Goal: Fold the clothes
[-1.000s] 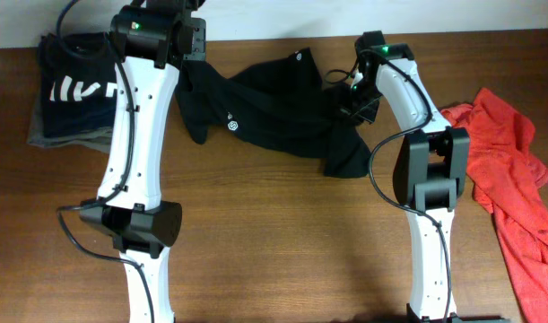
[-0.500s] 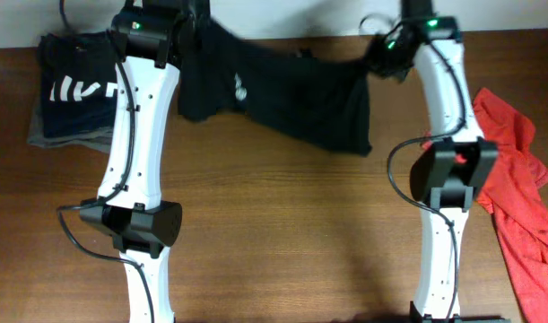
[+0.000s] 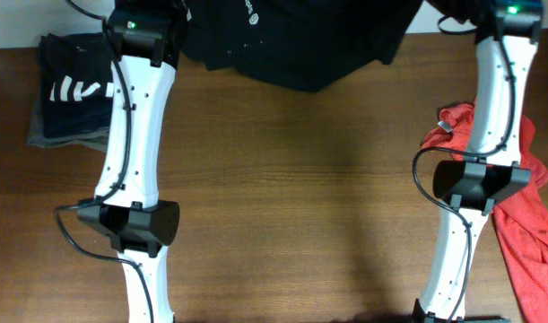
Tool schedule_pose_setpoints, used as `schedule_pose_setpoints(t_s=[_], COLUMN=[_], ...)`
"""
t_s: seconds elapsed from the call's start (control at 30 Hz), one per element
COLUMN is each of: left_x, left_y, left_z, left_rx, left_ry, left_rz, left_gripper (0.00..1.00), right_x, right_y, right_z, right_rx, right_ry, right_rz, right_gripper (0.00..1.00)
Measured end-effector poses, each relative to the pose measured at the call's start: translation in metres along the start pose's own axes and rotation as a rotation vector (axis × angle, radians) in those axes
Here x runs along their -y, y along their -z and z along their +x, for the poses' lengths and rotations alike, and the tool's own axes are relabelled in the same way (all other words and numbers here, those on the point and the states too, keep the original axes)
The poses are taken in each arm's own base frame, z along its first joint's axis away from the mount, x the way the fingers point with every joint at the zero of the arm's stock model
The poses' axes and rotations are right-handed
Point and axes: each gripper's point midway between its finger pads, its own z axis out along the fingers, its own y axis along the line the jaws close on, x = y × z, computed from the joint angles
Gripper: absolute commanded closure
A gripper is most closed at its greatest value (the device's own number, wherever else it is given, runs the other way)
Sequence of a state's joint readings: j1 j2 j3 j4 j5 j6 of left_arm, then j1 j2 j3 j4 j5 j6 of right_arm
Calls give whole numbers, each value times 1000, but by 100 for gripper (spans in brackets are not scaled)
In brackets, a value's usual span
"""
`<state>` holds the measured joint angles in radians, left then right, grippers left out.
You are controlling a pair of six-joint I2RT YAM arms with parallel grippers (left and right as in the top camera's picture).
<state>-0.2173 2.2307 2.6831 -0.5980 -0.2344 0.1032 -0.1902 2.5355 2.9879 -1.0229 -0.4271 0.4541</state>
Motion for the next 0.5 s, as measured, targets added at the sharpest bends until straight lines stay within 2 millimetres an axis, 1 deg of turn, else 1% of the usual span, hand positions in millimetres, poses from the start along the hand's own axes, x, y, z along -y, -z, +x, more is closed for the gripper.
schedule_pose_setpoints(t_s=[0.07, 0.13, 0.3, 0.37, 0.43, 0.5], left_x=[-1, -1, 3, 4, 4, 5], left_y=[-1, -1, 2, 3, 3, 3], left_z=[6, 14, 41, 45, 45, 45], left_rx=[-25, -56, -163, -178, -180, -180], left_ry=[-12, -22, -49, -52, -52, -52], left_rz=[8, 16, 39, 41, 45, 48], left_gripper=[99, 99, 100, 99, 100, 99], right_x=[4, 10, 27, 29, 30, 31], right_y=[11, 17, 21, 22, 22, 22], right_z=[1, 5, 33, 37, 37, 37], right_rx=[-17, -40, -152, -169, -171, -170], right_ry=[10, 20, 22, 29, 41, 52], right_rz=[11, 25, 85, 94, 101, 105], right_gripper=[95, 95, 94, 90, 90, 83])
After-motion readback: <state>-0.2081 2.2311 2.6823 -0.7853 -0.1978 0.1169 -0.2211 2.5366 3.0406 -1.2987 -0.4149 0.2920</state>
